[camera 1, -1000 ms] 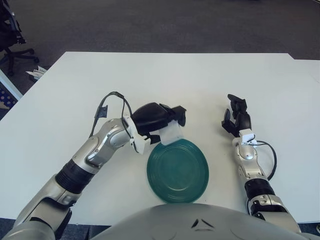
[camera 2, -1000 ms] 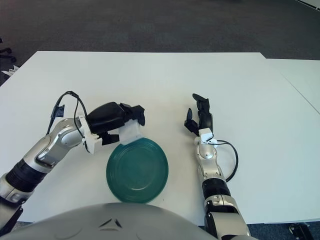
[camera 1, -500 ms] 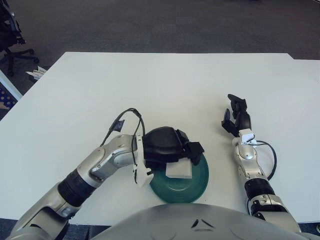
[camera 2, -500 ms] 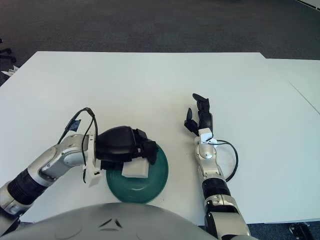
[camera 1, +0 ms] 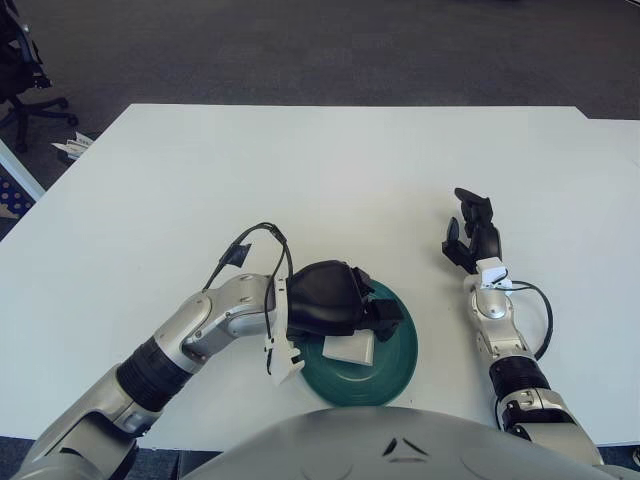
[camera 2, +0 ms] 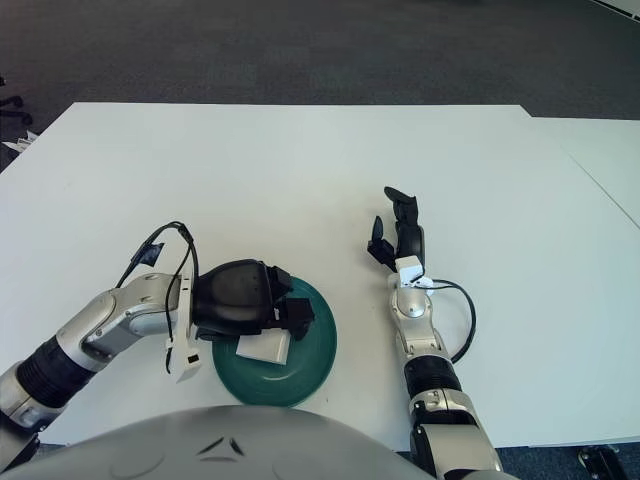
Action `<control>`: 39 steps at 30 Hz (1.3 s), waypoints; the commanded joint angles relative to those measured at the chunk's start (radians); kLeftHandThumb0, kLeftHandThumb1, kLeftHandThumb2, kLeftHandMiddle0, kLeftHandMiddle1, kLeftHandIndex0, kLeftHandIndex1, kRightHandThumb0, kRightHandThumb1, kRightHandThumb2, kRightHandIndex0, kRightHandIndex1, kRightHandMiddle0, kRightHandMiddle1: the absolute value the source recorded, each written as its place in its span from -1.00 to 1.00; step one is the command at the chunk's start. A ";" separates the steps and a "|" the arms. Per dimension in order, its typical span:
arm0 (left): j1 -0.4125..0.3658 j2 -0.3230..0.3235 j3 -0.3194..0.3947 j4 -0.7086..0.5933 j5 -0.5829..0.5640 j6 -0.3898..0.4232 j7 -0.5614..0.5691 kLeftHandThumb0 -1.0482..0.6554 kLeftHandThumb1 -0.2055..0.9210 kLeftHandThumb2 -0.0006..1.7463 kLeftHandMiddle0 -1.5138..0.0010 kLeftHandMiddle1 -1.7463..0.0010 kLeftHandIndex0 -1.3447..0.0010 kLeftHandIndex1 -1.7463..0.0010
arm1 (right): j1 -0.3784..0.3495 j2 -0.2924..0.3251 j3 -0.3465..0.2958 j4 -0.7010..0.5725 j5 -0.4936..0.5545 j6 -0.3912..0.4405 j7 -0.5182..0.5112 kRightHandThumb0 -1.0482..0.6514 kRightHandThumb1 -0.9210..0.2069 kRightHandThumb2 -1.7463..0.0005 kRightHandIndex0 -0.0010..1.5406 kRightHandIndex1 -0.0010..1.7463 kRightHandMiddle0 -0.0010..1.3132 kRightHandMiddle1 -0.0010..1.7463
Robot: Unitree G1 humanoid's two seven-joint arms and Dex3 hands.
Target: Put the charger into the plate.
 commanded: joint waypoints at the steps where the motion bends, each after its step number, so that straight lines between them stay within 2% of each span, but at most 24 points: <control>1: -0.026 0.001 -0.021 0.019 0.008 0.016 -0.053 0.22 -0.39 0.73 0.17 -1.00 0.07 -0.98 | 0.176 0.029 0.020 0.169 -0.034 -0.025 0.002 -0.62 -1.00 -0.04 -0.52 -0.99 -1.00 -0.08; 11: -0.002 -0.014 -0.036 0.045 0.007 0.088 -0.107 0.22 -0.28 0.64 0.21 -0.98 0.12 -0.95 | 0.177 0.038 0.018 0.155 -0.023 -0.022 0.011 -0.62 -1.00 -0.05 -0.52 -0.99 -1.00 -0.08; 16: -0.009 -0.035 -0.047 0.087 0.023 0.098 -0.092 0.22 -0.26 0.61 0.21 -0.96 0.12 -0.94 | 0.174 0.041 0.016 0.154 -0.022 -0.022 0.007 -0.61 -1.00 -0.05 -0.52 -0.99 -1.00 -0.08; 22: 0.010 -0.059 -0.037 0.122 -0.017 0.102 -0.062 0.22 -0.24 0.59 0.21 -0.95 0.11 -0.92 | 0.169 0.041 0.017 0.157 -0.025 -0.022 0.006 -0.62 -1.00 -0.05 -0.53 -1.00 -1.00 -0.08; 23: 0.012 -0.063 -0.036 0.128 -0.019 0.102 -0.058 0.04 -0.07 0.35 -0.03 -0.97 0.04 -0.79 | 0.168 0.040 0.017 0.157 -0.025 -0.022 0.005 -0.62 -1.00 -0.05 -0.53 -1.00 -1.00 -0.08; 24: 0.012 -0.065 -0.035 0.132 -0.021 0.102 -0.056 -0.07 0.07 0.16 -0.19 -0.98 -0.01 -0.69 | 0.168 0.040 0.017 0.157 -0.025 -0.022 0.005 -0.62 -1.00 -0.05 -0.53 -1.00 -1.00 -0.08; 26: 0.016 -0.074 -0.029 0.141 -0.028 0.097 -0.038 -0.17 0.20 0.00 -0.33 -0.99 -0.06 -0.59 | 0.167 0.040 0.017 0.156 -0.025 -0.022 0.006 -0.62 -1.00 -0.05 -0.53 -1.00 -1.00 -0.08; 28: 0.021 -0.083 -0.023 0.152 -0.047 0.095 -0.025 -0.20 0.41 -0.16 -0.37 -0.99 0.07 -0.64 | 0.165 0.040 0.017 0.156 -0.024 -0.022 0.008 -0.61 -1.00 -0.05 -0.53 -1.00 -1.00 -0.08; 29: 0.022 -0.086 -0.021 0.156 -0.058 0.095 -0.023 -0.46 0.62 -0.24 0.07 -1.00 0.37 -0.59 | 0.164 0.040 0.017 0.156 -0.024 -0.022 0.008 -0.61 -1.00 -0.05 -0.53 -1.00 -1.00 -0.08; 30: 0.020 -0.088 -0.022 0.160 -0.070 0.096 -0.028 -0.56 0.70 -0.27 0.24 -1.00 0.48 -0.57 | 0.163 0.039 0.017 0.157 -0.024 -0.022 0.010 -0.61 -1.00 -0.05 -0.53 -1.00 -1.00 -0.08; 31: 0.018 -0.089 -0.024 0.163 -0.078 0.097 -0.031 -0.71 0.81 -0.25 0.51 -0.72 0.67 -0.42 | 0.162 0.038 0.017 0.157 -0.024 -0.022 0.010 -0.61 -1.00 -0.05 -0.53 -1.00 -1.00 -0.08; 32: 0.010 -0.087 -0.026 0.160 -0.094 0.104 -0.050 -0.81 0.88 -0.25 0.69 -0.53 0.79 -0.32 | 0.161 0.037 0.018 0.157 -0.026 -0.022 0.010 -0.61 -1.00 -0.05 -0.53 -1.00 -1.00 -0.08; 33: 0.005 -0.087 -0.028 0.159 -0.107 0.109 -0.064 -0.88 0.92 -0.21 0.76 -0.27 0.86 -0.18 | 0.161 0.037 0.019 0.156 -0.027 -0.022 0.010 -0.60 -1.00 -0.06 -0.53 -1.00 -1.00 -0.08; 35: -0.005 -0.074 -0.022 0.083 -0.158 0.165 -0.135 -0.94 0.96 -0.14 0.78 0.01 0.93 -0.03 | 0.161 0.036 0.021 0.155 -0.031 -0.022 0.008 -0.59 -1.00 -0.06 -0.53 -1.00 -1.00 -0.08; 37: -0.006 -0.059 -0.011 -0.012 -0.199 0.232 -0.199 -0.97 0.98 -0.09 0.79 0.18 0.96 0.07 | 0.162 0.036 0.022 0.151 -0.032 -0.026 0.007 -0.59 -1.00 -0.06 -0.53 -1.00 -1.00 -0.08; 39: -0.006 -0.056 -0.011 -0.035 -0.203 0.258 -0.218 -0.99 0.99 -0.02 0.77 0.38 0.99 0.19 | 0.163 0.038 0.023 0.148 -0.032 -0.028 0.006 -0.58 -1.00 -0.06 -0.53 -1.00 -1.00 -0.08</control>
